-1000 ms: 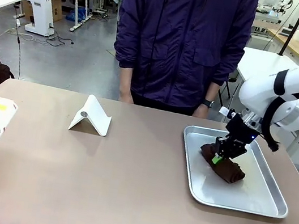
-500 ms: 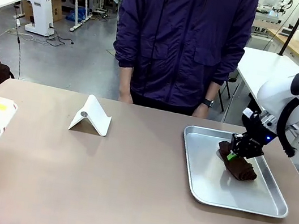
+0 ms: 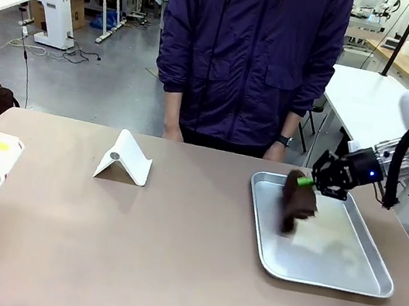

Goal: Clean the surface of the table.
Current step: Clean the area not pointed to by the person.

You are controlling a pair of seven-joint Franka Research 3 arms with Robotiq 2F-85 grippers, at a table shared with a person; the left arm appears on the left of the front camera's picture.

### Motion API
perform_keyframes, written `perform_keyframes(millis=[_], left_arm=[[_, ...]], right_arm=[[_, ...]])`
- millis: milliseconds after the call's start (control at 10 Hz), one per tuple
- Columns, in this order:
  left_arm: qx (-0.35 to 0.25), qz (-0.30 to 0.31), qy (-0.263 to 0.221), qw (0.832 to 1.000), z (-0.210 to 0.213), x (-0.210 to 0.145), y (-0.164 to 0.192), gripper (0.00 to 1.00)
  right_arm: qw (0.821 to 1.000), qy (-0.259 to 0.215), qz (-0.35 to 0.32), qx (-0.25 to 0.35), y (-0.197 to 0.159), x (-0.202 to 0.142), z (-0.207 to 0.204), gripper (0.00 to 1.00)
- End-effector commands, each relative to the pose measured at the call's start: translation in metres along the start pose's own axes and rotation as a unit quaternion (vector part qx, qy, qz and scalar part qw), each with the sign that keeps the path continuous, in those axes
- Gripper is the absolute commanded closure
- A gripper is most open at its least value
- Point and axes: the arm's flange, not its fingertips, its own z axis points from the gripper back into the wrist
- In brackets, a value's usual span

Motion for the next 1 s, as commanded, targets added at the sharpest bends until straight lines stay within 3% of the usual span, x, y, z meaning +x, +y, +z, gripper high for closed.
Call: perform_keyframes(millis=[0, 200, 400, 700, 900], left_arm=[[-0.004, -0.002, 0.000, 1.000, 0.002, -0.002, -0.002, 0.78], [-0.004, -0.002, 0.000, 1.000, 0.002, -0.002, -0.002, 0.78], [-0.004, -0.002, 0.000, 1.000, 0.002, -0.002, -0.002, 0.78], [-0.004, -0.002, 0.000, 1.000, 0.002, -0.002, -0.002, 0.78], [-0.004, -0.002, 0.000, 1.000, 0.002, -0.002, -0.002, 0.78]], right_arm=[[0.991, 0.042, 0.001, 0.130, -0.005, -0.009, 0.010, 0.90], [0.963, 0.100, 0.006, 0.250, 0.001, -0.023, 0.031, 0.90], [0.937, 0.153, 0.019, 0.313, 0.003, -0.042, 0.058, 0.90], [0.937, 0.154, 0.039, 0.311, -0.013, -0.065, 0.094, 0.90], [0.946, 0.164, 0.037, 0.277, -0.029, -0.071, 0.103, 0.90]])
